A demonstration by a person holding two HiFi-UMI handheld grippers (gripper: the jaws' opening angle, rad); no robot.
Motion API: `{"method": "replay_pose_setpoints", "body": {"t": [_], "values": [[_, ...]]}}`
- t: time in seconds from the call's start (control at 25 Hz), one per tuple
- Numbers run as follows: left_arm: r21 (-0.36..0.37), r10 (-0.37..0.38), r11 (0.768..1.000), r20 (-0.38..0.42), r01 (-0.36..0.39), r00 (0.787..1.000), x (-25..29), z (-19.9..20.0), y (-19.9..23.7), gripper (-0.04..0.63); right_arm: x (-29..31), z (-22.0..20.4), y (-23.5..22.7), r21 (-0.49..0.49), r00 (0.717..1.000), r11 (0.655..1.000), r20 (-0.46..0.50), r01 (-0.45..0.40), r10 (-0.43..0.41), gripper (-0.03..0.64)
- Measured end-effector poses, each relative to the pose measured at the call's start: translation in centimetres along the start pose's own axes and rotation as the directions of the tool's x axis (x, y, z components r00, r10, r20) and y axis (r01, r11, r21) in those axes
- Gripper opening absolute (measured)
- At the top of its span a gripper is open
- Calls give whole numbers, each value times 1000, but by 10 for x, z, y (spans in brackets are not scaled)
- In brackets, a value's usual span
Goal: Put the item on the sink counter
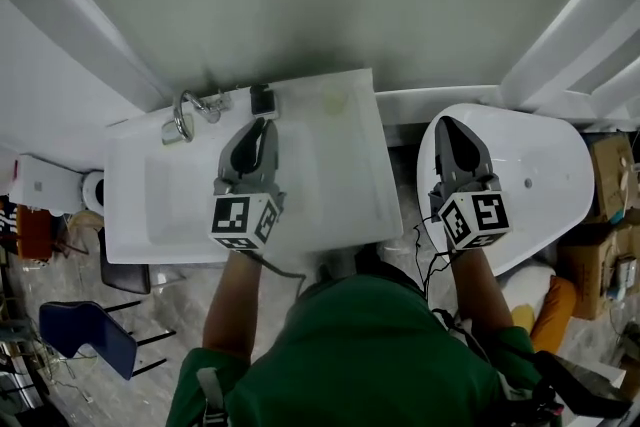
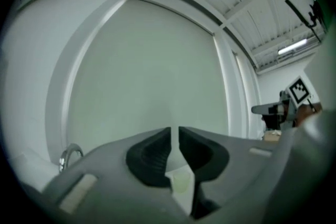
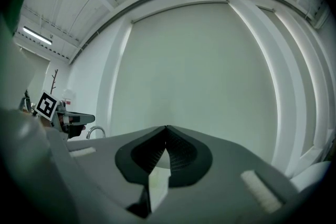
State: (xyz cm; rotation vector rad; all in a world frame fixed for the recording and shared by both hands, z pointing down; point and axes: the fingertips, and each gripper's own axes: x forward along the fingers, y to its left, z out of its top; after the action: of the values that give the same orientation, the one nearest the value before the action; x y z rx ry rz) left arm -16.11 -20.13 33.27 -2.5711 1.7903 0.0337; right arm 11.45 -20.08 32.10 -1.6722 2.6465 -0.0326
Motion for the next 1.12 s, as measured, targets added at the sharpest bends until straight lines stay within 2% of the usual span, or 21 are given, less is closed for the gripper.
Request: {"method": "replay_pose_setpoints", "body": {"t": [0.16,0.36,0.72,1.12], "values": [[-4,54,999,31,-54,998,-24,23,19,-2,-8,6,11,-7,1000,1000,18,0,0,-3],[-6,102,995,64,-102,993,-46,44,36,-2,-11,8,21,-8,1000,1000,23,-7,7,-3],[26,107,994,81,-109,991,-58,53,34,-2,-14,15,25,-44,999,999,34,-6,7,-3],[37,106,993,75,-109,992,-50,51,26,-2,-8,14,24,-42,998,998,33,-50,52,-3]]}}
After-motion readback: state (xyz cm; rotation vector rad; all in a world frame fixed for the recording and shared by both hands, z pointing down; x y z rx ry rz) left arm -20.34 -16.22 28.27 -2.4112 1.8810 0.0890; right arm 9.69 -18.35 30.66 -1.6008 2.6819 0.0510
